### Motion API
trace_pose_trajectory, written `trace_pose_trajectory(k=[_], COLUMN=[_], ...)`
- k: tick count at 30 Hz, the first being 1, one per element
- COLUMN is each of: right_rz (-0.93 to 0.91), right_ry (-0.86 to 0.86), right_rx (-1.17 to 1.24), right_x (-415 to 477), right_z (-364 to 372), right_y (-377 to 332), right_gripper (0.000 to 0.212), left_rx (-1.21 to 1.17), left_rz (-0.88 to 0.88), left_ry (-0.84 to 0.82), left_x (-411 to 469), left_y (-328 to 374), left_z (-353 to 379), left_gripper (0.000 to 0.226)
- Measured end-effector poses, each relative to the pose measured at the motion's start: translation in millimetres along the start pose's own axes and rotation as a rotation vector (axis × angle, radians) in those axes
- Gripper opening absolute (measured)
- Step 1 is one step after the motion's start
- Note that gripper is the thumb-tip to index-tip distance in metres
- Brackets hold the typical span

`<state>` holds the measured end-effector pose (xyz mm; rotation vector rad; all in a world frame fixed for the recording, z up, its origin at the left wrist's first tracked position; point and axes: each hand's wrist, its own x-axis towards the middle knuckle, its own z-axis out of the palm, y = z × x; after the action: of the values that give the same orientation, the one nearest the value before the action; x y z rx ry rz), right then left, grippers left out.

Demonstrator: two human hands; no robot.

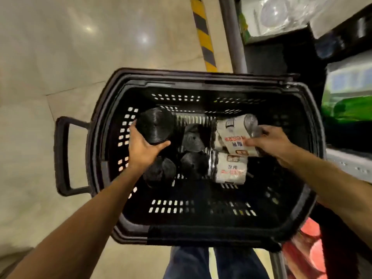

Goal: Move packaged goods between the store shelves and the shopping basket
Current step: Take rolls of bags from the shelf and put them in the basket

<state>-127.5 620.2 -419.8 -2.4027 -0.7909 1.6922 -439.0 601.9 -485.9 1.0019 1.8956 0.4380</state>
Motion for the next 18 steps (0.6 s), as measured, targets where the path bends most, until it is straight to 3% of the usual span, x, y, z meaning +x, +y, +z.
trace_pose_trajectory(k=[2, 5, 13, 18], right_rz=[-0.028, -0.128, -0.446, -0.365], right_ry=[0.05, 0.103, -0.001, -0.109], right_rx=[-0.1, -0.256, -0.576, -0.664], right_x=[17, 31, 45, 51], right_z=[2, 3, 3, 0], right_y=[4, 1, -17, -24], right_gripper=[0.046, 0.049, 0.05, 0.057], left_rx=[0.018, 0.04, 0.15, 0.11], left_rz=[-0.014, -0.022, -0.066, -0.143], left_ry=[-0.009, -0.018, -0.023, -0.023], left_x=[12, 22, 12, 5], left_y=[-17, -35, -56, -56], left_z=[12, 25, 36, 35], left_gripper=[0.117, 0.117, 0.118, 0.12])
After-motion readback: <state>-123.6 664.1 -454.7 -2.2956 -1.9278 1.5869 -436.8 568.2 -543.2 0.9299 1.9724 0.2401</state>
